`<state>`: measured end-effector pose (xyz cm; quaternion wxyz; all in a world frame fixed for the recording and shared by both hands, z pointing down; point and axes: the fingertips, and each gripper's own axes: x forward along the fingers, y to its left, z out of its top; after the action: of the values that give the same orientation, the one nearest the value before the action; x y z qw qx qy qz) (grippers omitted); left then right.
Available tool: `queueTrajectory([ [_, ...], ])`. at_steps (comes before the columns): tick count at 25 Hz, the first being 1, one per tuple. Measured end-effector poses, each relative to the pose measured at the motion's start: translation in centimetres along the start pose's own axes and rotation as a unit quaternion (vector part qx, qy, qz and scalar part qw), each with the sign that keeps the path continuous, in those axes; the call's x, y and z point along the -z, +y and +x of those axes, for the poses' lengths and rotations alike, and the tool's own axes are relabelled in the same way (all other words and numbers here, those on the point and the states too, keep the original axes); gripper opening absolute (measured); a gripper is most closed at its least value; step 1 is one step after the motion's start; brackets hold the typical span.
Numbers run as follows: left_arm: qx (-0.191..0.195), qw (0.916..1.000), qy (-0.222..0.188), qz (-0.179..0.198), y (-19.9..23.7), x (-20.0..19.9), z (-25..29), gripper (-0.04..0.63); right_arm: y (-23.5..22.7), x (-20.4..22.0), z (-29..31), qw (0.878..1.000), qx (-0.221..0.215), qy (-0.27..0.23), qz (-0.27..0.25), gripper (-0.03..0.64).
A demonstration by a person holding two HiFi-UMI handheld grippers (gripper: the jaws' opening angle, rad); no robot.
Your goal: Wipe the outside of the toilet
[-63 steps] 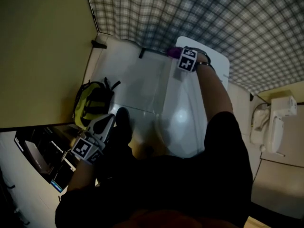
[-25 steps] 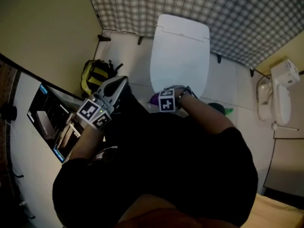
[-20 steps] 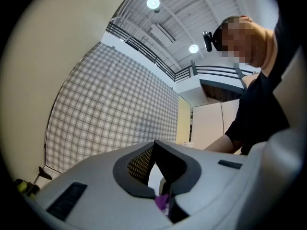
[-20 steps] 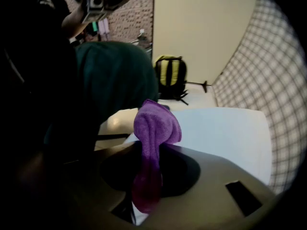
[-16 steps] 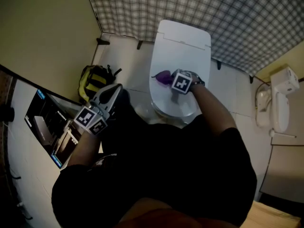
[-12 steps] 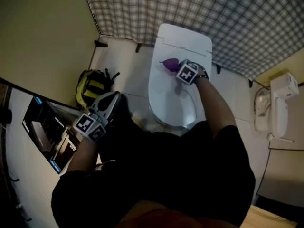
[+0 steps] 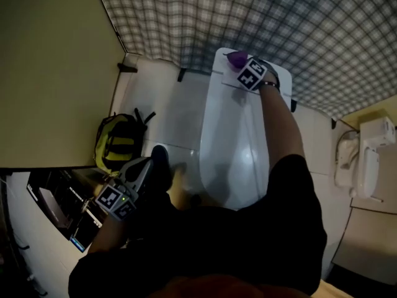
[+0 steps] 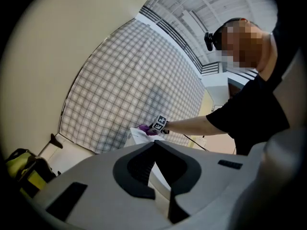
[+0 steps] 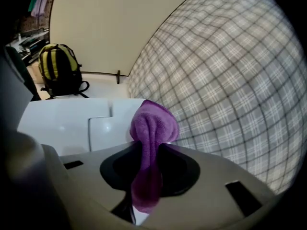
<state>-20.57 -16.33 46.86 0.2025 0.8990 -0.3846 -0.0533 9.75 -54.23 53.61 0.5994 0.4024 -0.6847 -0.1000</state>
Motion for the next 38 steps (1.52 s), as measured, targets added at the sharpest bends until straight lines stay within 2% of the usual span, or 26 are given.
queueTrajectory([
  [3,-0.011,0.9995,0.010,-0.028,2.1,0.8,-0.2,-0.008,-2.3,-0.6,3.8,0.999,0.031,0.015,0.010,0.098],
  [6,-0.016,0.9987,0.016,-0.045,3.8,1.3,-0.4,-0.008,-3.4,-0.6,6.8,0.997,0.069,0.030,-0.009,0.098],
  [10,-0.008,0.9979,0.020,-0.060,4.8,2.2,0.2,-0.008,-3.7,-0.4,8.4,0.995,0.089,0.032,-0.037,0.089],
  [12,-0.003,0.9977,0.023,-0.064,4.7,2.5,0.4,-0.008,-3.2,-0.5,8.3,0.995,0.073,0.037,-0.058,0.083],
  [17,-0.003,0.9982,0.020,-0.056,3.2,2.0,-0.2,-0.008,-0.1,1.0,6.1,0.992,-0.023,0.078,-0.098,0.080],
  [22,0.004,0.9995,0.002,-0.030,-0.5,0.3,-1.0,-0.008,5.4,2.7,1.6,0.981,-0.099,0.093,-0.141,0.080],
  [27,0.032,0.9994,-0.013,0.000,-5.7,-0.7,-2.3,-0.008,13.7,5.0,-4.5,0.972,-0.144,0.082,-0.167,0.080],
  [31,0.064,0.9970,-0.033,0.031,-9.7,-1.7,-2.9,-0.008,20.3,6.8,-10.3,0.964,-0.162,0.078,-0.195,0.081],
  [34,0.083,0.9941,-0.051,0.048,-12.6,-2.1,-4.0,-0.008,26.7,8.5,-15.1,0.951,-0.184,0.089,-0.233,0.084],
  [38,0.110,0.9908,-0.060,0.052,-16.9,-1.7,-5.7,-0.008,35.1,11.5,-21.6,0.930,-0.216,0.096,-0.282,0.086],
])
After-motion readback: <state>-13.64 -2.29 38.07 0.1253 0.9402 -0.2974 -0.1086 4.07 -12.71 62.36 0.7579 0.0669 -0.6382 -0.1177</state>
